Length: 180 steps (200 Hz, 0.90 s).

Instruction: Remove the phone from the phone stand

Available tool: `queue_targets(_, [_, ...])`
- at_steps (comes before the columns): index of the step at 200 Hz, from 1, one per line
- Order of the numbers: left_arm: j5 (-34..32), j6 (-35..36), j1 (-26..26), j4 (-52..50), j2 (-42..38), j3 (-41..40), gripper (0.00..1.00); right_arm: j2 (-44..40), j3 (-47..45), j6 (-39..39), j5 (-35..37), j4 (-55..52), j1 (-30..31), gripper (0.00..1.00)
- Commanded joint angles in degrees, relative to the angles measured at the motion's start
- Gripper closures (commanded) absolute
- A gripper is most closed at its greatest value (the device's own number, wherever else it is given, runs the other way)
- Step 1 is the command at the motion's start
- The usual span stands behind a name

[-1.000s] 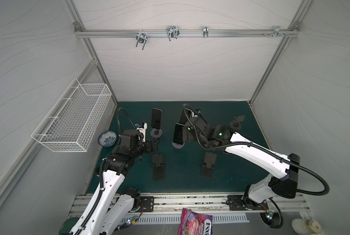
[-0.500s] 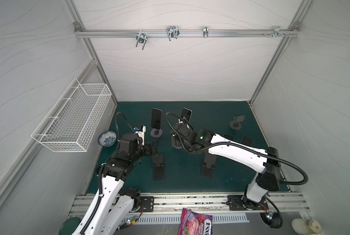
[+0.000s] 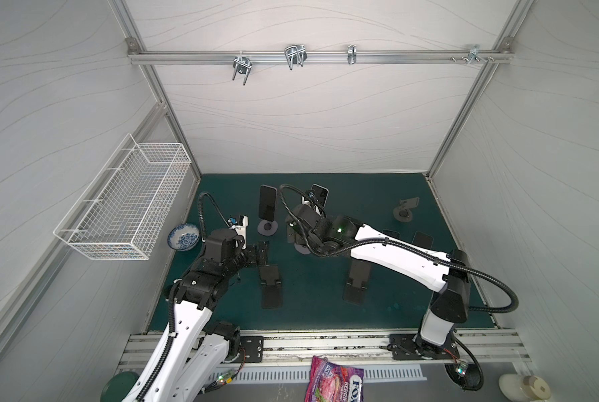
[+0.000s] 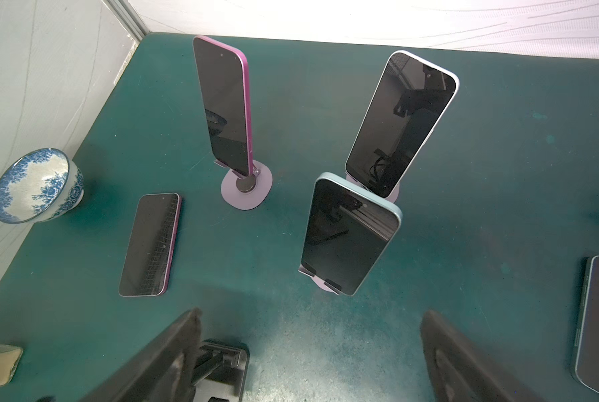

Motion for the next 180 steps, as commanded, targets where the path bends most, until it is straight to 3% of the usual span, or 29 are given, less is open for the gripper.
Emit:
queue_targets(1, [-4.1, 1.9, -1.8, -0.7, -0.4, 0.6, 0.05, 1.2, 0.8, 4.2, 2.4, -2.6, 0.3, 0.01])
queue_targets(124, [-12.4, 2.4, -2.7, -1.5, -2.0, 0.3, 0.03, 4.5, 2.3, 6.1, 0.9, -3.2, 0.8, 0.02])
queue_targets(180, [-14.3, 2.5, -3.8, -1.9, -0.8, 0.3, 0.03, 7.8, 8.0, 3.6, 4.7, -6.1, 0.7, 0.01])
